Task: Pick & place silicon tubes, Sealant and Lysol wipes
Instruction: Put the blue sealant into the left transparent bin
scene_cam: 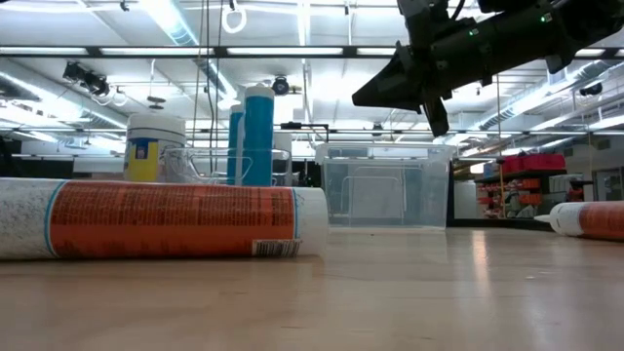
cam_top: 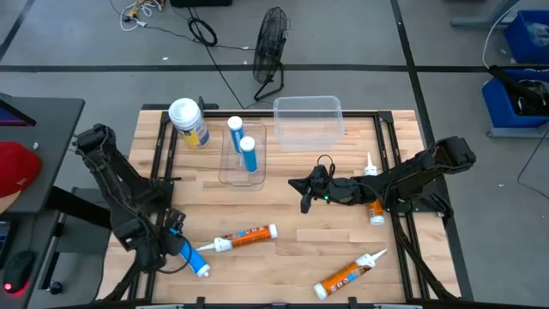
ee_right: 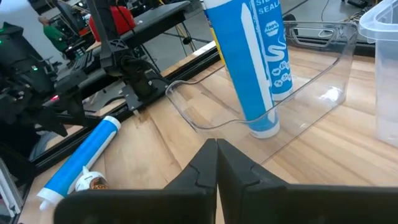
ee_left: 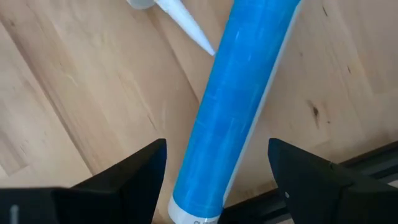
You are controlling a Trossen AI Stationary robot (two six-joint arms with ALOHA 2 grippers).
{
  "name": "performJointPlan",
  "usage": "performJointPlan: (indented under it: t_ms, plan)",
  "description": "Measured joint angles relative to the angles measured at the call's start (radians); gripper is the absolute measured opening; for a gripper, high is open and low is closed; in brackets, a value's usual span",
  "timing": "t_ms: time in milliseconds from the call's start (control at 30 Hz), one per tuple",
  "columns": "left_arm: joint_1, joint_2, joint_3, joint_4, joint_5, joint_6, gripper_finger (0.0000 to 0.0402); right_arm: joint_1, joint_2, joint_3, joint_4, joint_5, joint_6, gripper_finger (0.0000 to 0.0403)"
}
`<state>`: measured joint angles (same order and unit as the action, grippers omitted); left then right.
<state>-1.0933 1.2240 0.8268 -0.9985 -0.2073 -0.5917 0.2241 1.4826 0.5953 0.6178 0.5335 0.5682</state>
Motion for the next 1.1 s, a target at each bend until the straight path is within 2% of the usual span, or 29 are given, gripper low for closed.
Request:
performJointPlan:
  t_ms: [133, 567, 1100]
  plan:
    - [-0.009, 0.000, -0.037, 0.013, -0.002, 0.001, 0.0287, 0.000, 0.000, 0.000, 0.002, 0.000, 0.000, 0.0006]
    - [0.008, 0.000, -0.180, 0.204, 0.050, 0.064, 0.0287, 0.000, 0.000, 0.000, 0.002, 0.000, 0.022, 0.0006]
    - [0.111, 0.000, -0.319, 0.352, 0.108, 0.190, 0.0287, -0.001, 0.000, 0.000, 0.002, 0.000, 0.022, 0.0006]
